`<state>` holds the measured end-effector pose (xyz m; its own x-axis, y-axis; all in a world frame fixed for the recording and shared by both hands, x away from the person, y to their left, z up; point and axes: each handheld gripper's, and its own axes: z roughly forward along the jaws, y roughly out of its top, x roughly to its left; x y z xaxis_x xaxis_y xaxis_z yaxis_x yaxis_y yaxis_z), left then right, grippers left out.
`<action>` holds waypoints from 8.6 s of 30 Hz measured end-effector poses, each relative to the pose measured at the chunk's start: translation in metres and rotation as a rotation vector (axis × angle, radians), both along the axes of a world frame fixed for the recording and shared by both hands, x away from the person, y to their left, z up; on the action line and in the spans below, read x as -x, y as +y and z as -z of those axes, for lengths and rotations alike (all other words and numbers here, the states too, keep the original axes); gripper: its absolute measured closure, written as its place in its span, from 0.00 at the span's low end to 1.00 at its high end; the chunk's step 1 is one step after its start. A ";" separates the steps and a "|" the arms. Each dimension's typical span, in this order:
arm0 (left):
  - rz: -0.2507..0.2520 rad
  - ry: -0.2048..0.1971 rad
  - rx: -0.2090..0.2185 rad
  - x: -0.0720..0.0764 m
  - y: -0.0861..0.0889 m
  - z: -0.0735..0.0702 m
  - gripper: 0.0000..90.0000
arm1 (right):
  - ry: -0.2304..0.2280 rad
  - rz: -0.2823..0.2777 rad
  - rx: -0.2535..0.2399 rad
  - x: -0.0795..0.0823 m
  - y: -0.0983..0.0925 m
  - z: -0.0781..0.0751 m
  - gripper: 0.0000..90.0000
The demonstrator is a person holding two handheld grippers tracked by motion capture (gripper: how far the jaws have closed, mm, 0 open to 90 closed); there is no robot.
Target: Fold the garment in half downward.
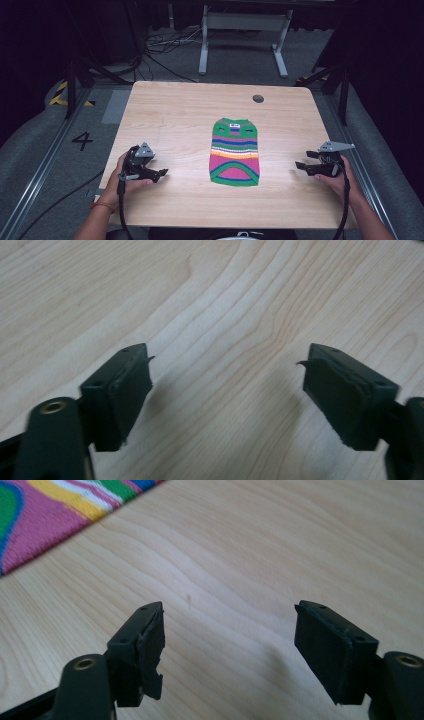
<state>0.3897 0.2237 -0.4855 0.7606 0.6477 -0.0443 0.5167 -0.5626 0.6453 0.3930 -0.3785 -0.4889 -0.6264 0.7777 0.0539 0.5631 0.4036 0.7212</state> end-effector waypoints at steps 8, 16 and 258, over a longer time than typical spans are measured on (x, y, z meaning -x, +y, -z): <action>0.044 -0.058 0.008 -0.030 -0.024 -0.021 0.36 | -0.004 -0.050 0.006 -0.018 0.026 -0.016 0.39; 0.083 -0.053 0.008 -0.070 -0.062 -0.036 0.45 | -0.040 -0.074 0.013 -0.051 0.053 -0.036 0.45; 0.256 -0.076 -0.196 0.044 -0.034 -0.009 0.27 | -0.078 -0.266 0.164 0.066 0.035 -0.016 0.39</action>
<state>0.3461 0.1897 -0.4764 0.8962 0.4254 0.1257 0.2966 -0.7854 0.5433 0.3271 -0.3440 -0.4725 -0.8061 0.5806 -0.1147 0.3679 0.6433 0.6714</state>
